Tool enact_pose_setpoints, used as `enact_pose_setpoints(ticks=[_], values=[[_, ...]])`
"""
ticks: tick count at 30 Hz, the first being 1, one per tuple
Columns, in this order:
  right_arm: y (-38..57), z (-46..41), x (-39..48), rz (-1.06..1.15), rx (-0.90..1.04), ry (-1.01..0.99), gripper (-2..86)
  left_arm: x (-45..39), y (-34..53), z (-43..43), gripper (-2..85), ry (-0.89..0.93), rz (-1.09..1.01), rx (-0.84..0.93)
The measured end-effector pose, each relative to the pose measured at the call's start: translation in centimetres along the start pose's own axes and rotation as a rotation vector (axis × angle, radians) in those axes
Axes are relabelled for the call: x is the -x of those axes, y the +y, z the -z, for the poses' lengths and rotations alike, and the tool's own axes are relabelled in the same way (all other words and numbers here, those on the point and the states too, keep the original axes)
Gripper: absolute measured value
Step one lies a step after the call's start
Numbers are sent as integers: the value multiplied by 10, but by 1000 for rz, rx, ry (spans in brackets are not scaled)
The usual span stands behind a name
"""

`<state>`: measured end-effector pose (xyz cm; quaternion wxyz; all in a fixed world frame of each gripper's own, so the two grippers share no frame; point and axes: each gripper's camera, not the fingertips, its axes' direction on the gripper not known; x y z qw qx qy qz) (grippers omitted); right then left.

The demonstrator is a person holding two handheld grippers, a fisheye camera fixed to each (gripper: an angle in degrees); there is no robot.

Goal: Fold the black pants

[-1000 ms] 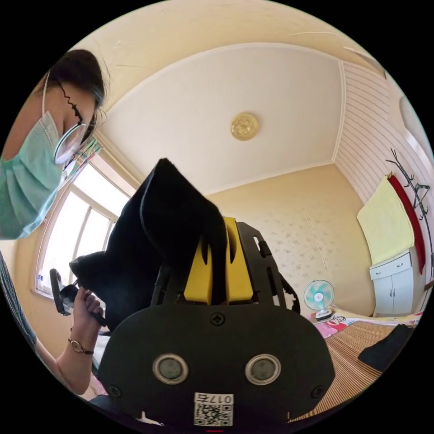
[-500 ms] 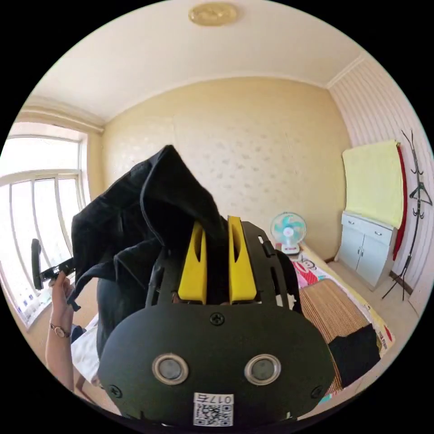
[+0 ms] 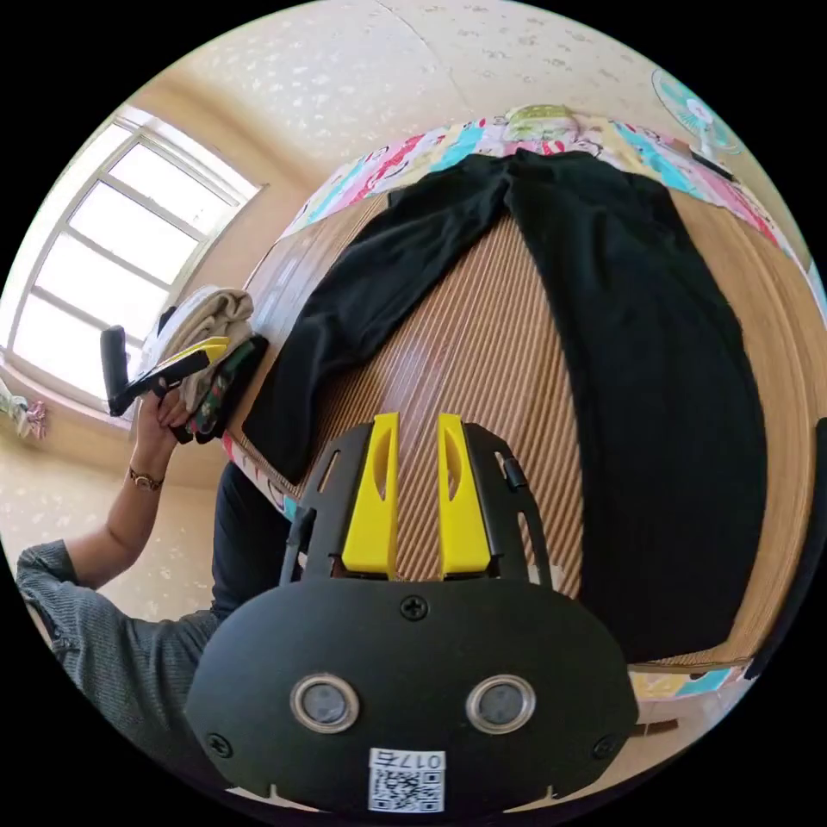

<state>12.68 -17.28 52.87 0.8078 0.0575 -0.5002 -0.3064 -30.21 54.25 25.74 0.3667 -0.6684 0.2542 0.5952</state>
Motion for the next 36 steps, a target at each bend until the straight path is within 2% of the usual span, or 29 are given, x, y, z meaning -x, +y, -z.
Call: enact_pose_setpoints(ticks=[2, 4, 6, 9, 12, 15, 18, 22, 26, 28, 30, 32, 34, 36], values=[[23, -56, 25, -15, -20, -154, 91, 16, 40, -9, 86, -44, 72, 2], [26, -92, 43, -39, -41, -246, 97, 42, 83, -7, 98, -165, 203, -22], [21, -129, 59, -78, -18, -283, 98, 62, 105, -6, 109, -193, 285, -32], [6, -177, 89, -106, 12, -282, 72, 91, 125, -16, 113, -133, 359, 13], [-9, -197, 127, -14, 122, -319, 34, 100, 135, -5, 115, -74, 388, -8], [9, -165, 167, 204, 133, -351, 18, 92, 151, 24, 114, -69, 369, -70], [54, -124, 165, 274, 128, -250, 14, 77, 176, 38, 113, -64, 329, -79], [117, -73, 123, 207, 130, -25, 19, 49, 210, 9, 113, -73, 226, 78], [173, 25, 76, -43, -201, 320, 51, 39, 242, 0, 113, -38, 224, 103], [180, 52, 59, -162, -268, 376, 76, 39, 257, -1, 114, -3, 240, 104], [174, 56, 51, -180, -247, 459, 98, 41, 263, -3, 116, 1, 253, 129], [162, 32, 42, -173, -137, 593, 111, 42, 265, -1, 122, -2, 260, 141], [157, 1, 35, -130, -19, 513, 97, 43, 267, 7, 126, 9, 289, 164], [166, -11, 37, -153, -40, 500, 65, 43, 269, 22, 136, 66, 301, 144]])
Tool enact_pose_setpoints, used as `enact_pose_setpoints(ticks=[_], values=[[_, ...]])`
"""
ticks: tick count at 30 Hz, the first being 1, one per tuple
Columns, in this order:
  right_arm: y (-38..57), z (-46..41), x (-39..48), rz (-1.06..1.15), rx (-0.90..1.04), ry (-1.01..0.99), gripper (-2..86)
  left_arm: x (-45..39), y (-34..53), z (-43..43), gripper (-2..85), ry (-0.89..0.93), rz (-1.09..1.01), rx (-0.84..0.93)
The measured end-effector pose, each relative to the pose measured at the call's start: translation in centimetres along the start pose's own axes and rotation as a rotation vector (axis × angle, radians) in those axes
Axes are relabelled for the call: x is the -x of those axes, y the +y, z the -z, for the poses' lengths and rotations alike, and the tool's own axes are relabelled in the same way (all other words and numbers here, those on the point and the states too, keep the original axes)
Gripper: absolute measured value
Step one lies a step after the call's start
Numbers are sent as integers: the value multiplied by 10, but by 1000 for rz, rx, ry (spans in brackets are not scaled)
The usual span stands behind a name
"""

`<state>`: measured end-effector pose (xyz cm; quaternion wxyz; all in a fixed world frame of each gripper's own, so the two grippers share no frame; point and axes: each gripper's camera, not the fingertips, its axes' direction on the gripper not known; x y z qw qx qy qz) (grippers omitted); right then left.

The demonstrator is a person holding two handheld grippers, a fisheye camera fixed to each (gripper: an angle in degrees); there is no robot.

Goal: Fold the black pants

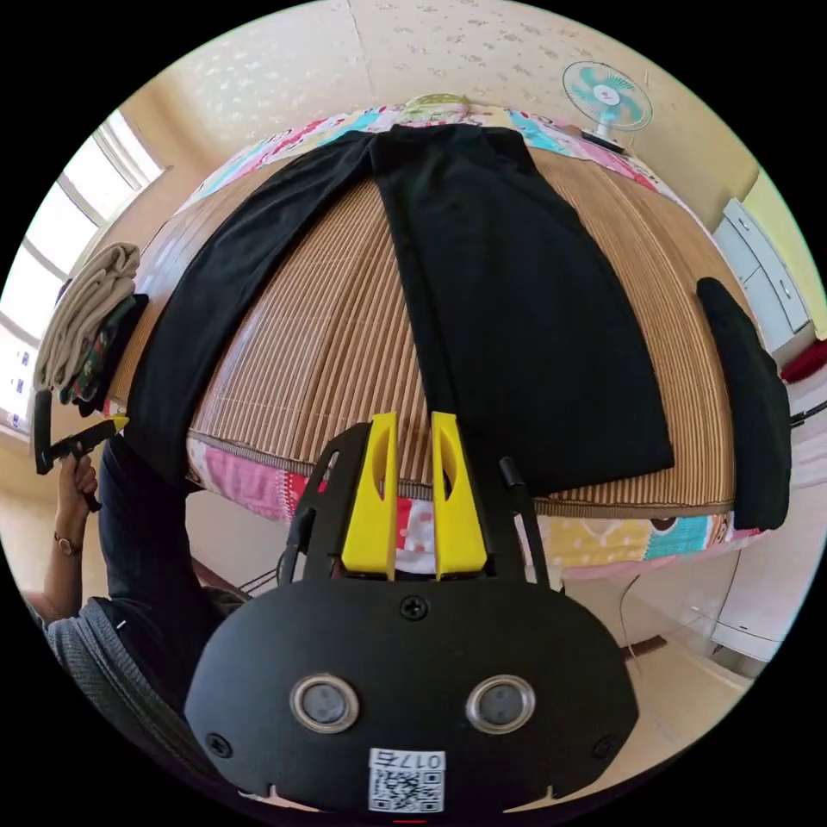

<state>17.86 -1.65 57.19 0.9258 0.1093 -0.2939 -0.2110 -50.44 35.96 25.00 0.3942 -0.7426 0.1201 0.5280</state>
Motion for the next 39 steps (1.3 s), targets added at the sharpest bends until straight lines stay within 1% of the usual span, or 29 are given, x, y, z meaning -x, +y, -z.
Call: enact_pose_setpoints(ticks=[1, 2, 3, 5, 6, 7, 9, 11, 13, 14, 15, 17, 18, 19, 22, 24, 26, 27, 28, 29, 31, 33, 34, 35, 36, 38, 39], values=[[8, 6, 5, -1, -6, -46, 40, 0, 4, 11, 139, 9, 5, -12], [16, 11, 8, -23, 17, -140, 24, 0, 7, 18, 141, 8, 4, -20], [21, 15, 10, -31, 17, -197, 21, -1, 14, 30, 139, 4, -3, -38], [49, 29, 28, -23, -36, -421, 14, 0, 25, 47, 134, 5, -15, -60], [57, 32, 35, -15, -46, -442, 14, 1, 33, 55, 131, -2, -19, -67], [70, 40, 47, -5, -68, -424, 14, 3, 40, 61, 130, -19, -22, -68], [85, 56, 55, -26, -103, -301, 19, 8, 47, 65, 129, -50, -13, -56], [93, 76, 49, -103, -162, -37, 50, 14, 52, 66, 130, -46, 3, -36], [92, 85, 39, -156, -198, 113, 102, 18, 59, 70, 130, 0, 20, -38], [89, 84, 35, -137, -192, 154, 128, 18, 61, 71, 131, 9, 22, -39], [87, 80, 34, -121, -175, 161, 129, 16, 64, 73, 131, 21, 21, -41], [75, 58, 28, -66, -63, 196, 127, 11, 68, 76, 131, 26, 14, -39], [75, 57, 28, -37, -67, 183, 125, 6, 70, 78, 131, 31, -1, -37], [74, 61, 25, -15, -105, 151, 109, 1, 73, 80, 132, 47, -27, -38], [59, 72, 6, -33, -22, 72, 53, -8, 83, 91, 133, 80, -81, -52], [56, 94, 0, -46, -2, -1, 40, -10, 88, 98, 133, 79, -108, -59], [75, 144, 15, 42, -104, -208, 33, -12, 94, 103, 133, 73, -132, -53], [82, 155, 20, 77, -123, -274, 32, -11, 96, 104, 133, 68, -142, -41], [97, 173, 34, 155, -145, -392, 30, -9, 99, 105, 131, 56, -135, -36], [113, 183, 47, 220, -141, -446, 28, -6, 101, 106, 131, 51, -126, -36], [133, 184, 60, 289, -95, -466, 26, 7, 107, 108, 130, 69, -71, -39], [149, 181, 56, 356, -46, -613, 24, 16, 109, 109, 129, 97, -39, -44], [157, 181, 41, 345, -69, -702, 22, 21, 109, 110, 128, 94, -18, -38], [163, 180, 13, 213, -112, -711, 24, 23, 109, 109, 128, 84, -9, -32], [167, 178, -3, 129, -132, -696, 26, 27, 108, 107, 128, 56, 3, -13], [182, 173, -62, -117, -158, -590, 53, 29, 106, 100, 129, 17, 12, 21], [186, 172, -74, -163, -159, -550, 63, 30, 106, 94, 131, 1, 18, 47]])
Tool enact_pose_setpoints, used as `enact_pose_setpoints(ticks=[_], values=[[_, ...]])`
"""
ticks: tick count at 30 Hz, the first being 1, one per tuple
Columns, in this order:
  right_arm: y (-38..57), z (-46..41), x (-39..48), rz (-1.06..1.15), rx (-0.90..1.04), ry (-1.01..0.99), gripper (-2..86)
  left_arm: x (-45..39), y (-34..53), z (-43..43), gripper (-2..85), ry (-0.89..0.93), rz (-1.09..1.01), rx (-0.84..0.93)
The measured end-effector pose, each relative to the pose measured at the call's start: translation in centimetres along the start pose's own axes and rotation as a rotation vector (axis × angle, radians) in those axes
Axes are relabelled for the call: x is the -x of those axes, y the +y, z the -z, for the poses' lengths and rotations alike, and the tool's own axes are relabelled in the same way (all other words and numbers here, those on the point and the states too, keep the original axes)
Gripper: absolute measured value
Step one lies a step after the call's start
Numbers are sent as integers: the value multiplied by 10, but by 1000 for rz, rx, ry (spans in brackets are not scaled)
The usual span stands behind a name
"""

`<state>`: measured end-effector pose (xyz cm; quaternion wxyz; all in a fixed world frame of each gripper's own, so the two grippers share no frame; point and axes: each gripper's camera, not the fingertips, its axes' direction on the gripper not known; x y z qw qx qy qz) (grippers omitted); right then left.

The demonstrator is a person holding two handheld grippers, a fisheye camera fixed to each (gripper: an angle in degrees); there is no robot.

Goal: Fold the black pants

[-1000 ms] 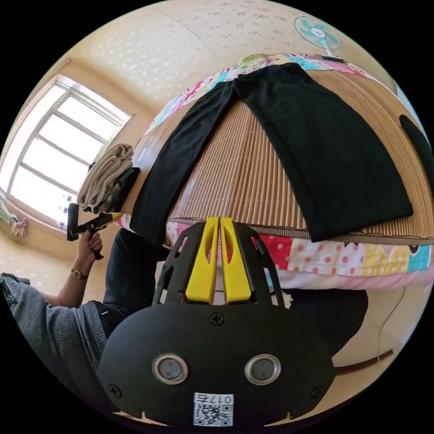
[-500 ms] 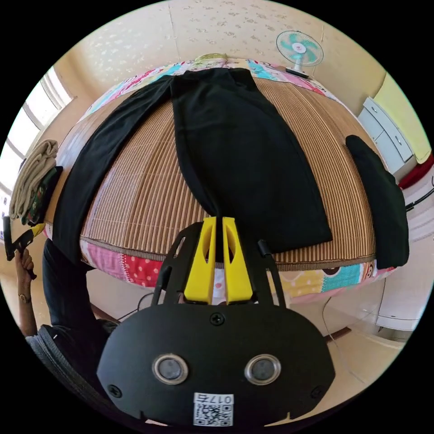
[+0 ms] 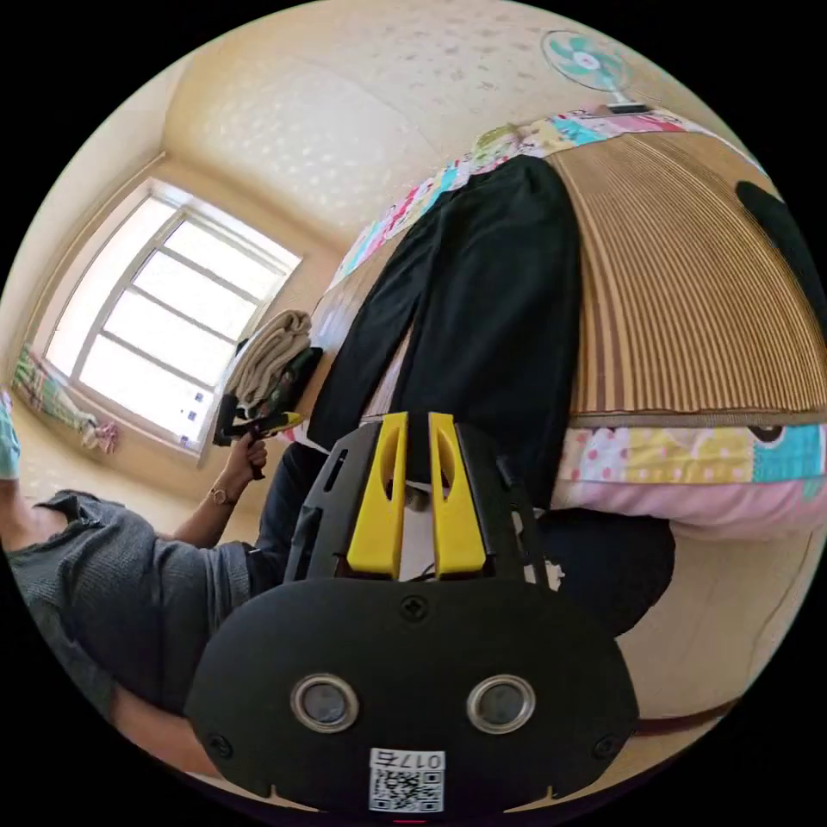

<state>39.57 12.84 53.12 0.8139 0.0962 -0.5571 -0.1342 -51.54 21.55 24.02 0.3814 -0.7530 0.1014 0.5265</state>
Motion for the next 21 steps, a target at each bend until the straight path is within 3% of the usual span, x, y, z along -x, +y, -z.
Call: enact_pose_setpoints(ticks=[3, 9, 13, 18, 20, 21], values=[[5, 14, -37, -164, 17, 241, 100, 0, 0, -26, 131, -41, 40, 109], [10, 15, -52, -110, 86, 295, 126, -12, 7, -34, 108, -147, 30, 104], [21, 26, -63, -99, 113, 101, 65, -7, 8, -36, 43, -63, -6, 167], [47, 48, -87, -132, 15, -37, 34, -15, 22, -41, 37, 55, -82, 216], [69, 100, -101, -73, -200, -382, 16, -20, 32, -41, 37, 160, -113, 232], [78, 116, -105, -60, -276, -456, 15, -25, 42, -39, 38, 199, -128, 237]])
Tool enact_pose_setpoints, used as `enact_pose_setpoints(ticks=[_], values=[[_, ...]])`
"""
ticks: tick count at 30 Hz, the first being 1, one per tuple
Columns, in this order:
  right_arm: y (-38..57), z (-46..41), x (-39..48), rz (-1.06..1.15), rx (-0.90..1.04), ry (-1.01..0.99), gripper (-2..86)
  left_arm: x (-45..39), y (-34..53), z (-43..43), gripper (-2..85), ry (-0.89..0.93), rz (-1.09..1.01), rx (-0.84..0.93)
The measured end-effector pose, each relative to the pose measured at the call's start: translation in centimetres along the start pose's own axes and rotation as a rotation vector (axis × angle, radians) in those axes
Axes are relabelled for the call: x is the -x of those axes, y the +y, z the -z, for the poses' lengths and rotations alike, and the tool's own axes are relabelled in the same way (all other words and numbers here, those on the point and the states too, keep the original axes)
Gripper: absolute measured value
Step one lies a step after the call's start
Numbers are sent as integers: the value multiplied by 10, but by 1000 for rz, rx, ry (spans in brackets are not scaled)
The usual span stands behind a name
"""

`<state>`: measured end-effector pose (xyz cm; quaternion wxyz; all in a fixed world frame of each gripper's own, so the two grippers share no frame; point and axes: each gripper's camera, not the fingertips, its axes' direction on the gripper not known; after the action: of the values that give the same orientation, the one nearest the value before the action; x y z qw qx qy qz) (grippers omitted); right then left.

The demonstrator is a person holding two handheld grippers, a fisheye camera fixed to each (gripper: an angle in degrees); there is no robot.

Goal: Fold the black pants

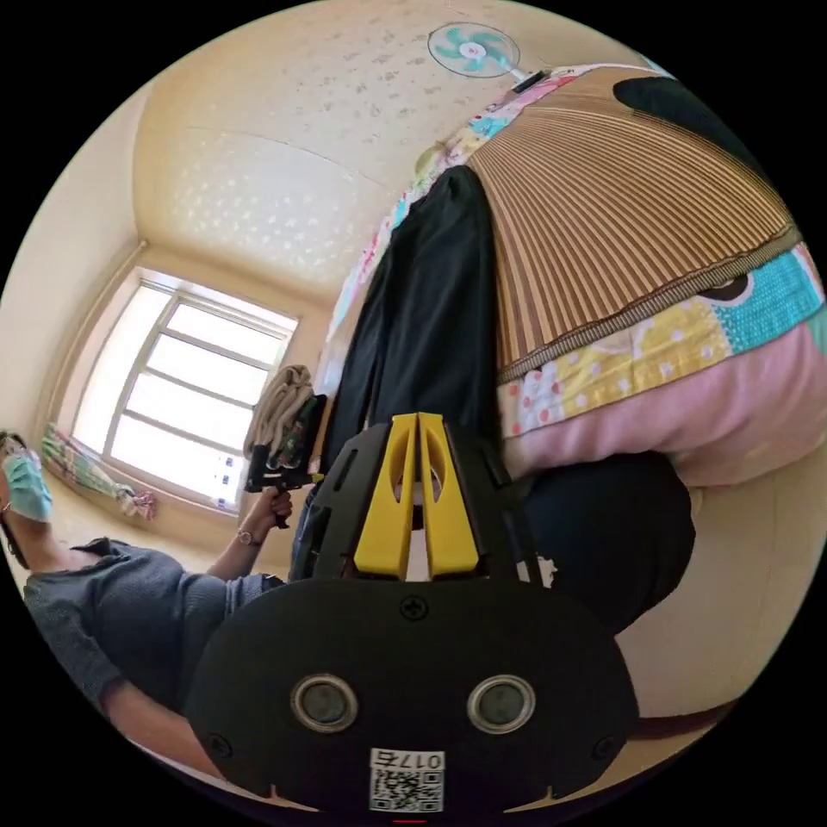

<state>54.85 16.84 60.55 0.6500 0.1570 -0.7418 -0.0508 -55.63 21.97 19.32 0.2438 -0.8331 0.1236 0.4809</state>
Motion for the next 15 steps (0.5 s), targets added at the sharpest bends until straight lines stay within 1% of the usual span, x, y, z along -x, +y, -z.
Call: enact_pose_setpoints(ticks=[1, 2, 3, 4, 5, 7, 9, 10, 12, 14, 15], values=[[9, 38, 8, 46, -141, -117, 11, -7, 10, -1, 37, 13, -21, 6], [17, 76, 17, 71, -249, -128, 10, -11, 15, -1, 38, 15, -34, 10], [19, 91, 21, 60, -273, -72, 9, -19, 25, 0, 38, 16, -63, 17], [18, 112, 29, 13, -257, 133, 10, -24, 34, 1, 39, 9, -76, 19], [12, 121, 32, -46, -189, 376, 12, -25, 38, 1, 40, 3, -72, 17], [2, 123, 22, -120, -82, 553, 18, -14, 51, -5, 48, -21, 4, 25], [-5, 117, 7, -135, -15, 465, 32, -1, 61, -9, 54, -75, 73, 13], [-9, 107, 0, -129, 11, 403, 47, 5, 69, -7, 59, -94, 114, -22], [-15, 83, -7, -133, 69, 432, 68, 9, 78, -1, 66, -54, 136, -86], [-23, 40, -19, -155, 193, 550, 92, 7, 83, 6, 68, 28, 128, -130], [-25, 29, -22, -147, 223, 557, 98, 2, 85, 9, 69, 73, 108, -149]])
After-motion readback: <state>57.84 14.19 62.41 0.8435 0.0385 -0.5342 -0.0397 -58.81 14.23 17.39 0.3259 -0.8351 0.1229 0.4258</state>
